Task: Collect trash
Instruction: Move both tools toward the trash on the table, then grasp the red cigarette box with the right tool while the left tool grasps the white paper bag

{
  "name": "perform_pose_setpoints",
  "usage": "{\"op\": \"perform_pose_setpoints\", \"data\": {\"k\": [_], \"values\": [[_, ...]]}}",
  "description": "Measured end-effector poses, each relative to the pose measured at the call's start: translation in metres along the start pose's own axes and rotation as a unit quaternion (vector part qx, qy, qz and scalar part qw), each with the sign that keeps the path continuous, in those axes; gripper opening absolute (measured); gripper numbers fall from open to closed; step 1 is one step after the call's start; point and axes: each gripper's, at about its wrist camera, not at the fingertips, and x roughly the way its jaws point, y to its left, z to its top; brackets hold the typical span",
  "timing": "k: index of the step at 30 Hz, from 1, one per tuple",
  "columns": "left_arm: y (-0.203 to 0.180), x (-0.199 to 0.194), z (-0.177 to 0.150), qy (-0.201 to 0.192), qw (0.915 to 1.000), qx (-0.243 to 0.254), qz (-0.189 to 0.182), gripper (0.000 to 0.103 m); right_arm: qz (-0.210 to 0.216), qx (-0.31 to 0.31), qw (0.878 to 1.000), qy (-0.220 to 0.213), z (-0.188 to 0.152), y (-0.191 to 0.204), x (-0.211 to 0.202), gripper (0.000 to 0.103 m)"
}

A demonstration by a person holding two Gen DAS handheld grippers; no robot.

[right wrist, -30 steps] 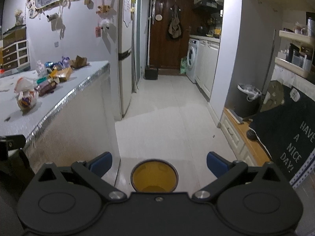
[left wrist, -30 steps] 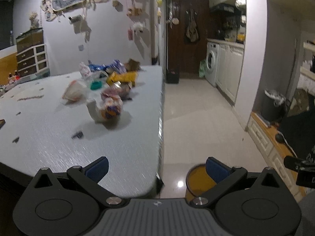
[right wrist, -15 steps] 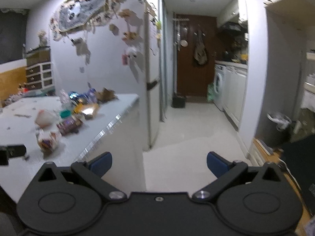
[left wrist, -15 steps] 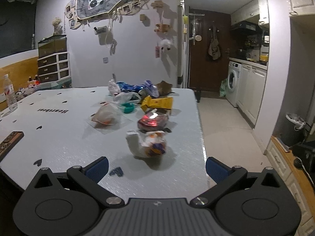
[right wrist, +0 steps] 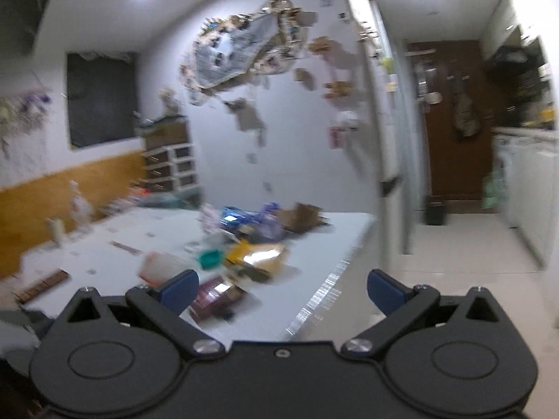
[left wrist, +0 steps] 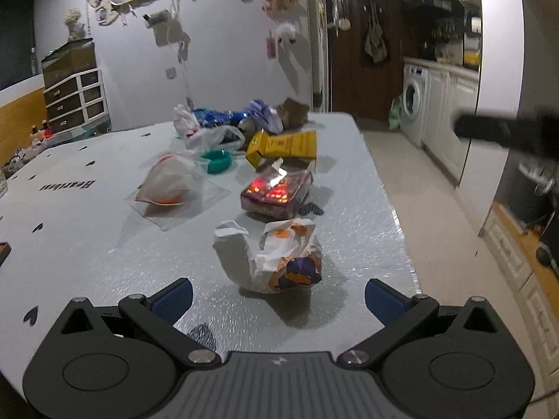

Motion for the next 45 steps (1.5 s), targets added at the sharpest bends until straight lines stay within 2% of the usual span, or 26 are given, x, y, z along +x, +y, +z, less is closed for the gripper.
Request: {"op": "perform_pose_setpoints", "data": {"k": [5,8,11,13,17,25,27,32,36,37,38,40,45], "values": [[-0.003,0.030,0.004,0.037,0.9992,0.015,-0.005,0.103,0.044,-0.001,0.999,0.028,0.004,-0.013,0.051,0.103],[0.000,0.037,0.006,0.045,0.9987,0.002,-0.023,0.103,0.085,-0.042,0.994,0.047,0.006,-0.009,0.081,0.103],[0.006,0.041,0.006,0.051,0.9978,-0.015,-0.041,0.103,0.127,-0.095,0.985,0.070,0.004,0.003,0.106,0.103],[0.009,0.041,0.004,0.045,0.9979,-0.013,-0.045,0.103,0.156,-0.125,0.976,0.086,0.001,0.009,0.121,0.103],[0.009,0.037,-0.002,0.020,0.9985,-0.008,-0.050,0.103,0.196,-0.143,0.965,0.103,-0.007,0.020,0.145,0.103],[0.009,0.033,-0.004,0.013,0.9988,-0.012,-0.045,0.103,0.260,-0.172,0.940,0.140,-0.018,0.029,0.184,0.103],[0.009,0.034,-0.003,0.010,0.9994,-0.011,-0.032,0.103,0.265,-0.180,0.935,0.150,-0.020,0.031,0.190,0.103],[0.011,0.036,0.003,0.004,0.9999,-0.013,-0.008,0.101,0.252,-0.183,0.935,0.171,-0.021,0.035,0.202,0.103],[0.009,0.035,0.008,-0.003,0.9999,-0.010,-0.012,0.096,0.240,-0.187,0.935,0.183,-0.022,0.038,0.206,0.103],[0.007,0.036,0.009,-0.004,0.9999,-0.007,-0.013,0.096,0.238,-0.186,0.935,0.184,-0.023,0.038,0.207,0.101],[0.005,0.037,0.010,-0.004,0.9999,-0.004,-0.013,0.094,0.238,-0.182,0.936,0.186,-0.023,0.037,0.207,0.094],[0.003,0.039,0.011,-0.004,0.9999,-0.002,-0.012,0.092,0.241,-0.179,0.936,0.186,-0.023,0.038,0.206,0.093],[0.004,0.042,0.012,-0.004,0.9997,-0.022,-0.007,0.082,0.245,-0.193,0.931,0.190,-0.025,0.045,0.198,0.092]]}}
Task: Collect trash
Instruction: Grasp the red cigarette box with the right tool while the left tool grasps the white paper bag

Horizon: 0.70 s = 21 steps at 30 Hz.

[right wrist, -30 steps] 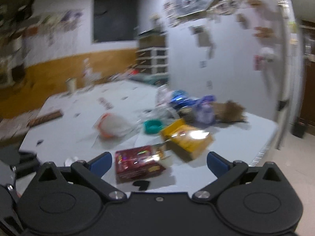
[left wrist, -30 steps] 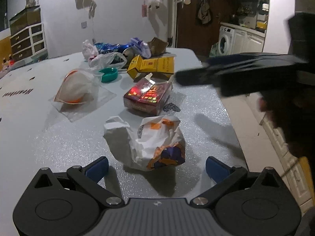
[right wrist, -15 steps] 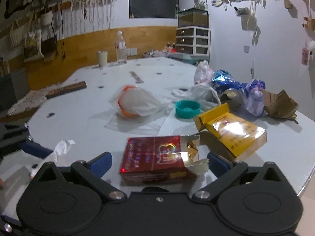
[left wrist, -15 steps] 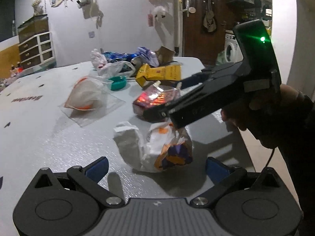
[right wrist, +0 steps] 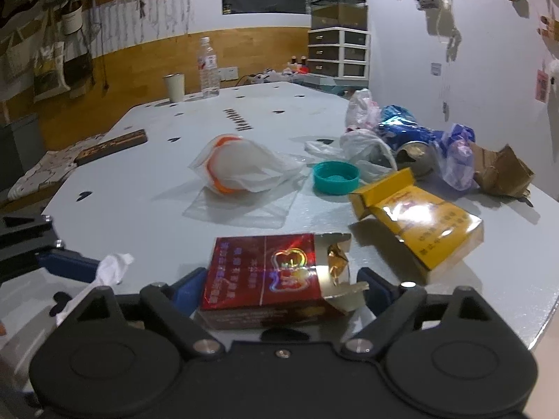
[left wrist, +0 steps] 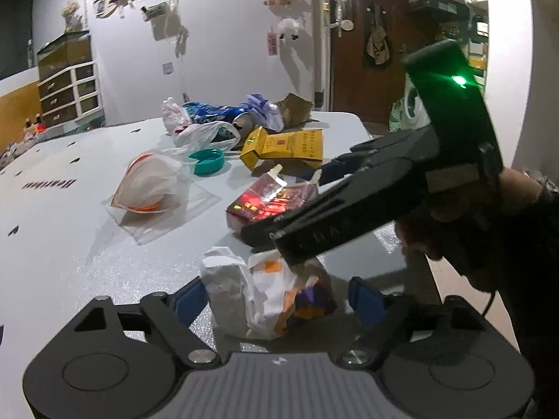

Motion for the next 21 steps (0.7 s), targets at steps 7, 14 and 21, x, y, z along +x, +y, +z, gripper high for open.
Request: {"op": "perform_pose_setpoints", "data": {"k": [7,14,21], "values": [[0.006,0.000,-0.002,0.006,0.9994,-0.033,-0.002,0.061,-0.024,0.012,1.000,0.008,0.001,0.006,-0.004,0.088],[0.004,-0.013,-0.004,-0.007,0.9997,-0.022,-0.002,0.047,-0.034,0.030,0.999,0.006,-0.005,0.002,-0.016,0.086],[0.015,-0.025,-0.006,-0.023,0.9989,-0.040,0.013,0.043,-0.055,0.037,0.998,-0.002,-0.009,0.008,-0.040,0.085]]}}
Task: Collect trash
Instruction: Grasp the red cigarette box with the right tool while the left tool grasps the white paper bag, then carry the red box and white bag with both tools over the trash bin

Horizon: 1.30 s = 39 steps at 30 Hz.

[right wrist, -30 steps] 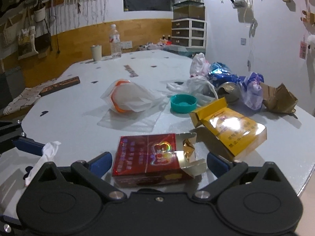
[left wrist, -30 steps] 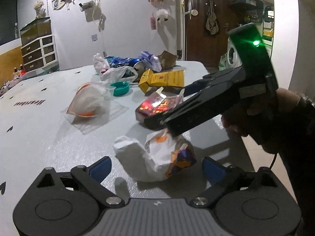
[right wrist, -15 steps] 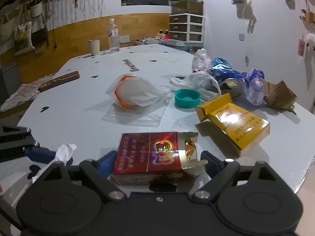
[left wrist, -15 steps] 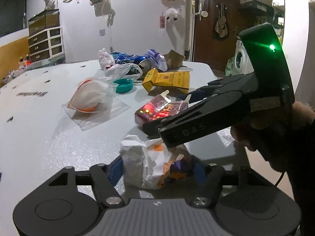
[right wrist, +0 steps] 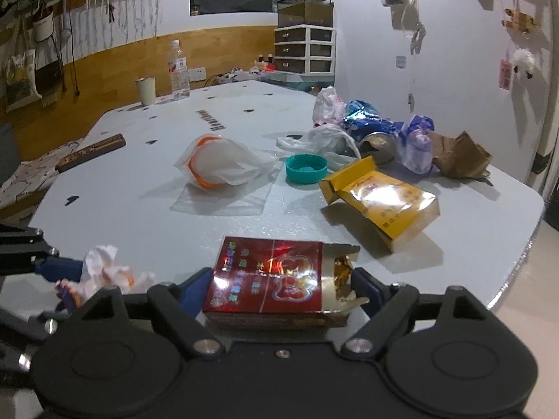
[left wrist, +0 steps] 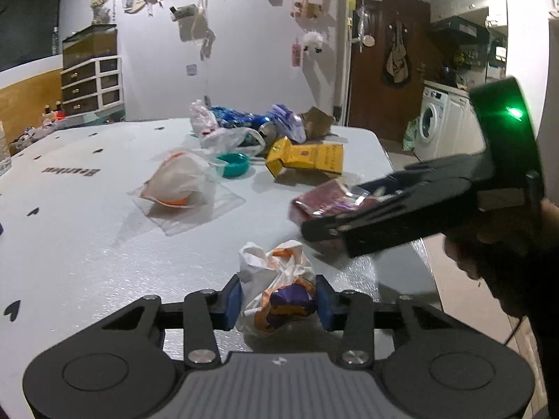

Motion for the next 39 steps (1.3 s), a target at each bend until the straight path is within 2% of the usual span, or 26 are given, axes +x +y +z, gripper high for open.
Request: {"op": "perform_pose_setpoints", "data": {"k": [10,17,30,39], "values": [[0.004,-0.027,0.017,-0.051,0.9984,-0.015,0.016,0.043,-0.054,0.029,0.998,-0.032,-0.010,0.005,-0.054,0.085],[-0.010,-0.034,0.023,-0.063,0.9979,-0.011,0.003,0.043,-0.103,0.055,0.992,-0.055,-0.024,-0.002,-0.104,0.085],[-0.075,-0.025,0.023,-0.067,0.9957,0.018,-0.062,0.043,-0.200,0.098,0.972,-0.076,-0.074,-0.016,-0.196,0.085],[-0.131,-0.017,0.024,-0.072,0.9906,0.043,-0.108,0.043,-0.275,0.143,0.947,-0.084,-0.118,-0.034,-0.248,0.085]]}}
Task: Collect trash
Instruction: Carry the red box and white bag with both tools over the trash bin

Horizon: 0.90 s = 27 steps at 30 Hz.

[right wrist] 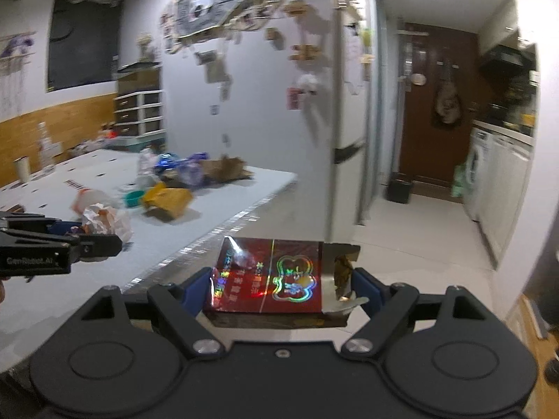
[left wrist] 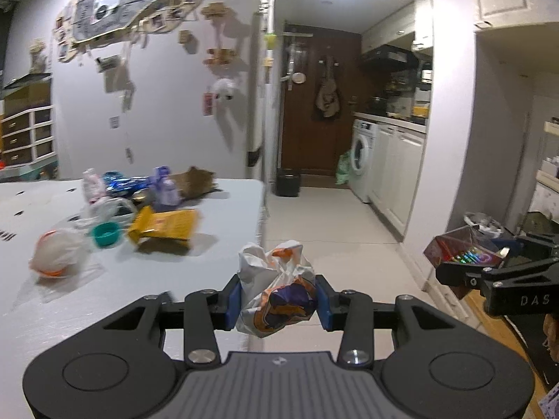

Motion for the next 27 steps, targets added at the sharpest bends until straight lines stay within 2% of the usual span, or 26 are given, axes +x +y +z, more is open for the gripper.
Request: {"op": "perform_pose_setpoints", "data": {"k": [7,12,19,27], "values": [[-0.036,0.026,0.000,0.005,0.9994,0.014,-0.031,0.043,-0.042,0.043,0.998,0.004,-0.018,-0.040,-0.013,0.085],[-0.055,0.058,-0.005,0.025,0.9984,0.018,-0.047,0.043,-0.074,0.079,0.994,0.003,-0.036,-0.069,-0.017,0.085],[-0.078,0.120,-0.018,0.075,0.9953,0.017,-0.059,0.043,-0.102,0.101,0.989,0.035,-0.057,-0.095,0.008,0.085],[-0.087,0.186,-0.033,0.131,0.9895,0.006,-0.061,0.043,-0.117,0.113,0.984,0.066,-0.078,-0.112,0.046,0.085]]}}
